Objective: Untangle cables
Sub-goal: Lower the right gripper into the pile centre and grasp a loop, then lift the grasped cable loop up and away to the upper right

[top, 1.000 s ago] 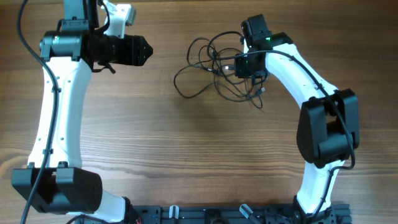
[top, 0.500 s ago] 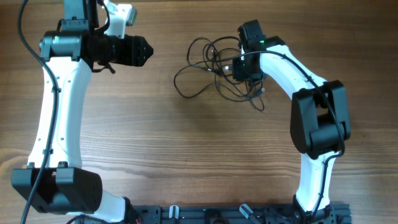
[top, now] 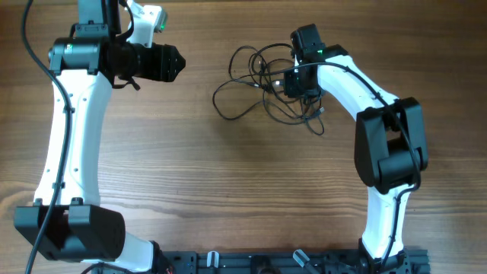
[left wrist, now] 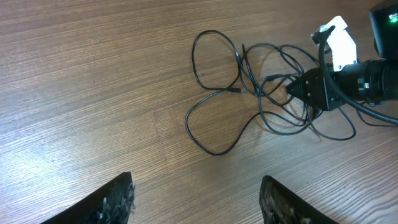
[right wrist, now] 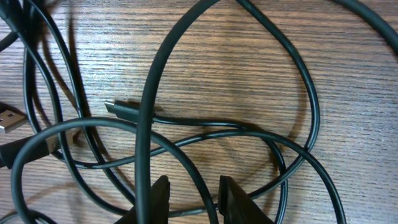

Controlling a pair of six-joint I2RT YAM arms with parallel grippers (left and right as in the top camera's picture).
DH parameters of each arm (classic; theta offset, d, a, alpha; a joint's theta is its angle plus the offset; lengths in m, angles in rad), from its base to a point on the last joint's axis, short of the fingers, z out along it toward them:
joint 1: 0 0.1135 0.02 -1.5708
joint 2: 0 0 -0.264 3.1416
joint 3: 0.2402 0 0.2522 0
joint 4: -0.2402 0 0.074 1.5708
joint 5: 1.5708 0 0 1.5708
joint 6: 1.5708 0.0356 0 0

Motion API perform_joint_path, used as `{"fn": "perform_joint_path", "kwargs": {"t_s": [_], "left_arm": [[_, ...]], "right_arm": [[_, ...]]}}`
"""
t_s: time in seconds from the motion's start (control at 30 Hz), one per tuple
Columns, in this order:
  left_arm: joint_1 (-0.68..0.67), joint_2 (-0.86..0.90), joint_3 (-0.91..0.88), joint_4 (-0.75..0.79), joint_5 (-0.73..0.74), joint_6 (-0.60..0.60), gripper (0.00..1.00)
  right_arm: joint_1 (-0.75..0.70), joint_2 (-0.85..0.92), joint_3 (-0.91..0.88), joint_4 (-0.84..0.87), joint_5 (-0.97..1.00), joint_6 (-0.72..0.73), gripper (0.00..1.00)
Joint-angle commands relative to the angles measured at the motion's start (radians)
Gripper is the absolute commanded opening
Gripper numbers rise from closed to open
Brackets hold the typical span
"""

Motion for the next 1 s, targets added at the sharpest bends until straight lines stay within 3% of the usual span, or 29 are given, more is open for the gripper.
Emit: {"fn": "perform_joint_path", "kwargs": {"t_s": [0.0, 0.2, 0.23, 0.33, 0.67, 0.97], "left_arm": [[0.001, 0.009, 0.008, -0.004, -0.009, 0.02, 0.66], [0.001, 0.009, 0.008, -0.004, -0.009, 0.02, 0.66], [0.001, 0.009, 0.008, -0.004, -0.009, 0.02, 0.66], [0.001, 0.009, 0.008, -0.004, -0.009, 0.02, 0.67], [0.001, 0.009, 0.008, -0.005, -0.009, 0.02, 0.66], [0.001, 0.009, 0.008, -0.005, -0.009, 0.02, 0.67]], "right_arm": [[0.004, 0.036, -0.008, 0.004, 0.02, 0.002, 0.29], [0.004, 0.036, -0.008, 0.002, 0.02, 0.003, 0.28], [0.004, 0.036, -0.008, 0.002, 0.02, 0.003, 0.25], [0.004, 0.036, -0.008, 0.002, 0.02, 0.026, 0.05], [0.004, -0.007, 0.001, 0.008, 0.032, 0.078, 0.05], [0.004, -0.372, 0.054, -0.042, 0.024, 0.061, 0.05]]}}
